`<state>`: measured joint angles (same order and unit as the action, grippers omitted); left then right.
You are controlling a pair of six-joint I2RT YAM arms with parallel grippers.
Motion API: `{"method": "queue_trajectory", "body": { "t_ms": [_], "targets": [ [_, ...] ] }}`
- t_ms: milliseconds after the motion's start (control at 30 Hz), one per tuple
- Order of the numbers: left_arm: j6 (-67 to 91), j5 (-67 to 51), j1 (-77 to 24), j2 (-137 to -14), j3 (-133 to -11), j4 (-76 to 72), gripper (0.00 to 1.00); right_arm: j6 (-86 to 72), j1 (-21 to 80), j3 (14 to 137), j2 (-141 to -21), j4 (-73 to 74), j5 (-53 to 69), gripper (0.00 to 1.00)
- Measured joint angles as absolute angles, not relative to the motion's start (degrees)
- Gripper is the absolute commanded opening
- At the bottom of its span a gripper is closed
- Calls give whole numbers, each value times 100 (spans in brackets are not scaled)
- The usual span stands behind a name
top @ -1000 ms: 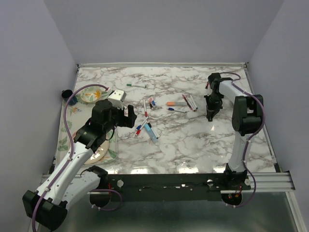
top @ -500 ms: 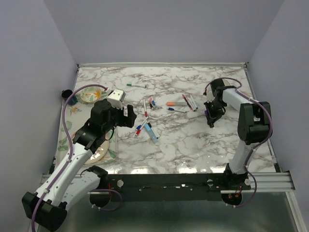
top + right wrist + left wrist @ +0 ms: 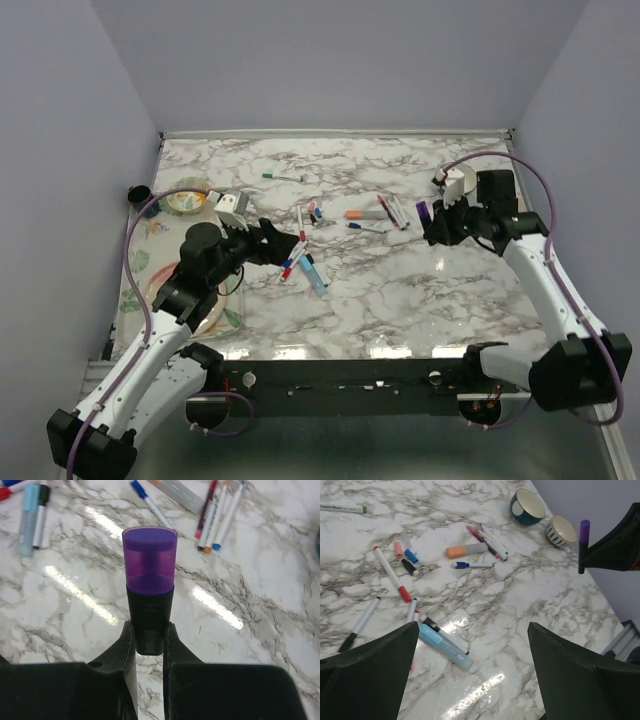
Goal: Open the pen caps
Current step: Pass the pen from the right arm to the left
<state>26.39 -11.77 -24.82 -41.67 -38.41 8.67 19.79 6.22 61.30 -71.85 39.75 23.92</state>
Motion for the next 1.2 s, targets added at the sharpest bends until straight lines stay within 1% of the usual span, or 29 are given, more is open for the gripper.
{"method": "queue_trajectory", "body": {
  "t_ms": [133, 200, 300, 367, 400, 433, 500, 600, 633, 700, 733, 800, 833, 900, 1033, 1200],
  "targets": [
    [3817, -1656, -2482, -4359, -3192, -231, 99, 2672, 735, 5533, -5972, 3758, 3186, 3],
    [4392, -1850, -2486, -4593, -2936, -770, 99, 2860, 786, 5483, -5800, 3765, 3426, 3],
    [4969, -1907, -2624, -4919, -2818, -1288, 98, 3105, 840, 5629, -6031, 3813, 3776, 3],
    [5225, -1804, -2912, -5109, -2836, -1658, 96, 3203, 930, 5516, -6204, 3736, 3852, 4],
    [5293, -1758, -3048, -5168, -2853, -1737, 94, 3232, 982, 5402, -6230, 3728, 3859, 4],
    [5352, -1691, -3216, -5262, -2880, -1839, 89, 3273, 1125, 5290, -6237, 3730, 3824, 4],
    [5487, -1435, -3599, -5566, -3030, -2010, 84, 3374, 1457, 5148, -6237, 3745, 3802, 4],
    [5629, -1105, -3992, -6108, -3301, -2261, 81, 3496, 1778, 5120, -6257, 3752, 3795, 4],
    [5669, -972, -4121, -6313, -3402, -2331, 78, 3514, 1802, 5120, -6263, 3750, 3789, 4],
    [5710, -657, -4351, -6648, -3605, -2381, 77, 3546, 1824, 5120, -6309, 3747, 3767, 4],
    [5712, -537, -4464, -6766, -3688, -2399, 74, 3557, 1841, 5120, -6340, 3750, 3758, 3],
    [5714, -274, -4733, -7065, -3929, -2394, 73, 3562, 1859, 5120, -6423, 3745, 3715, 3],
    [5708, -139, -4873, -7227, -4080, -2399, 70, 3562, 1881, 5120, -6462, 3745, 3695, 4],
    [5699, 71, -5081, -7476, -4298, -2390, 66, 3562, 1914, 5120, -6504, 3745, 3671, 4],
    [5671, 294, -5280, -7841, -4622, -2390, 63, 3562, 1944, 5120, -6506, 3743, 3667, 4],
    [5535, 561, -5511, -8252, -5074, -2189, 53, 3557, 1944, 5120, -6506, 3741, 3636, 3]
  ]
}}
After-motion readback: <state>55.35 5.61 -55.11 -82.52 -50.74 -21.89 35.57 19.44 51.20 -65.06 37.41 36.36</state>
